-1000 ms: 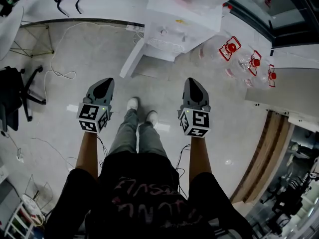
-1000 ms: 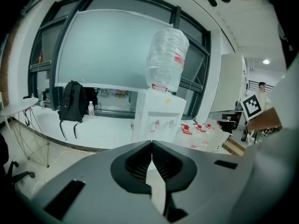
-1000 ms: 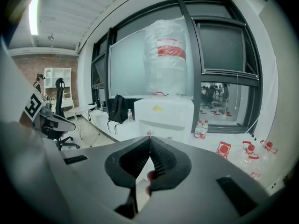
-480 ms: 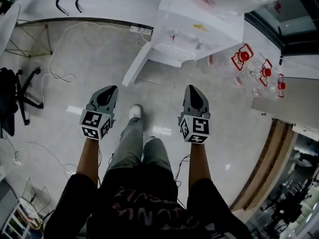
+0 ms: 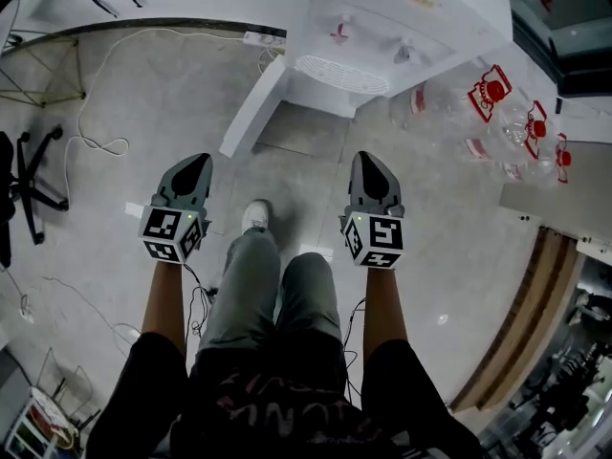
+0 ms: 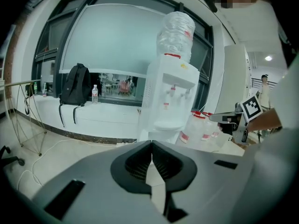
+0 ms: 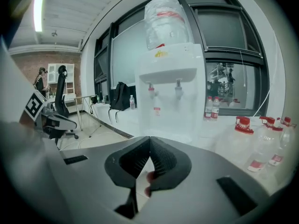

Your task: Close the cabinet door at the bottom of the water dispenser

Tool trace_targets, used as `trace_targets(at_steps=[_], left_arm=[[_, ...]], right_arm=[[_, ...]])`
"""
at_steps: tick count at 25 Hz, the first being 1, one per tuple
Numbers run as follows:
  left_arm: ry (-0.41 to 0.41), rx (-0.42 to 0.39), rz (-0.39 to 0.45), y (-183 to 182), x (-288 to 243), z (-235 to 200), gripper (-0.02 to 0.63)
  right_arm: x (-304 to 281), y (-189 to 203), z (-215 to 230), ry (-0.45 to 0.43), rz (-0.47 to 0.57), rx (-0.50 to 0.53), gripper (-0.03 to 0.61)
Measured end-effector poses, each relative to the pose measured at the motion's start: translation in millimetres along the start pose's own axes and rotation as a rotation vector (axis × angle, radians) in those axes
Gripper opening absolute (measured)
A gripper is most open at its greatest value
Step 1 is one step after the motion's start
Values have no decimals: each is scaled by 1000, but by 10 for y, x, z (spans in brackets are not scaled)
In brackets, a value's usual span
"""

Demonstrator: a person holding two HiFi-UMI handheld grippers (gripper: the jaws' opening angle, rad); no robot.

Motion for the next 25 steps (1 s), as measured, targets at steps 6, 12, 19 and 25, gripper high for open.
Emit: trace_targets(at_steps=[6,12,19,25], left_arm=[[-7,-29,15,436,-258,-94,15],[-14,-33,36,933,-505,-270,17],[-16,-42,86,1380,-634,-372,15],[-21,-64,118,1661,-634,-385,17]], right_arm=[[-253,496,0,-8,10,-2,14],[-490,1026,65,2,22,-3,14],[-577,1538,143,19,32,-3,14],[-565,1878,299,52,56,-32,14]])
Point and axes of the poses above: the fingertips, and each gripper's own axes: x backward along the fingers, z to its right, y out of its underside, the point moved 8 cm from there along x, backward along the fingers, and after that the axes turned 2 degrees about y, right-handed, at the moved point
